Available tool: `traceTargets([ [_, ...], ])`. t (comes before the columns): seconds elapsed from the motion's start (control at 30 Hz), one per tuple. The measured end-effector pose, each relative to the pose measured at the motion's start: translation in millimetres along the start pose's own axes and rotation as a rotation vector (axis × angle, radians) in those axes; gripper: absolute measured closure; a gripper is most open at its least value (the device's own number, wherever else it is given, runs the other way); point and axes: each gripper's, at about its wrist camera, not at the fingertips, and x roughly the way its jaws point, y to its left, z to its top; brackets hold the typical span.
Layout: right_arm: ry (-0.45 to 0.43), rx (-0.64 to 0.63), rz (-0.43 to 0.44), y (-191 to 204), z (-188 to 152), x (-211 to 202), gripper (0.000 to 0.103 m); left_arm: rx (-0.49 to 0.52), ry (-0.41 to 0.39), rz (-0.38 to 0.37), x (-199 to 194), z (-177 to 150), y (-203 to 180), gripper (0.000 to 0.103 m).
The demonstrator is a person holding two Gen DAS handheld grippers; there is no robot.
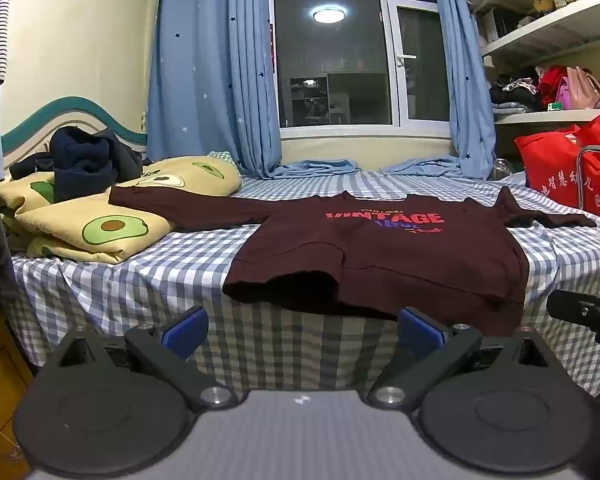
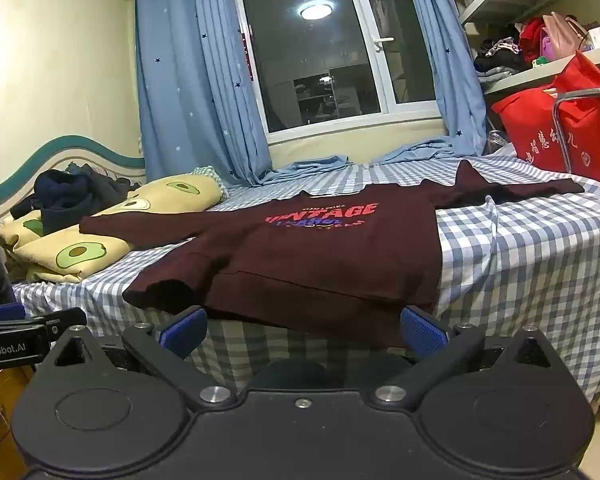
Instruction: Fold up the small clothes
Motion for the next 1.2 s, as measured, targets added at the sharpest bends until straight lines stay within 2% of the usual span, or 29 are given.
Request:
traceTargets([
  [0.53,0.004,0.016,-0.012,-4,-1,0,0.000,0.024,0.031,-0.023,6,4,-6,0.001],
  [1.2,0.017,0.029,-0.008,-6,-1,3,0.000,0.053,0.038,-0.011,9,5,-11,0.001],
])
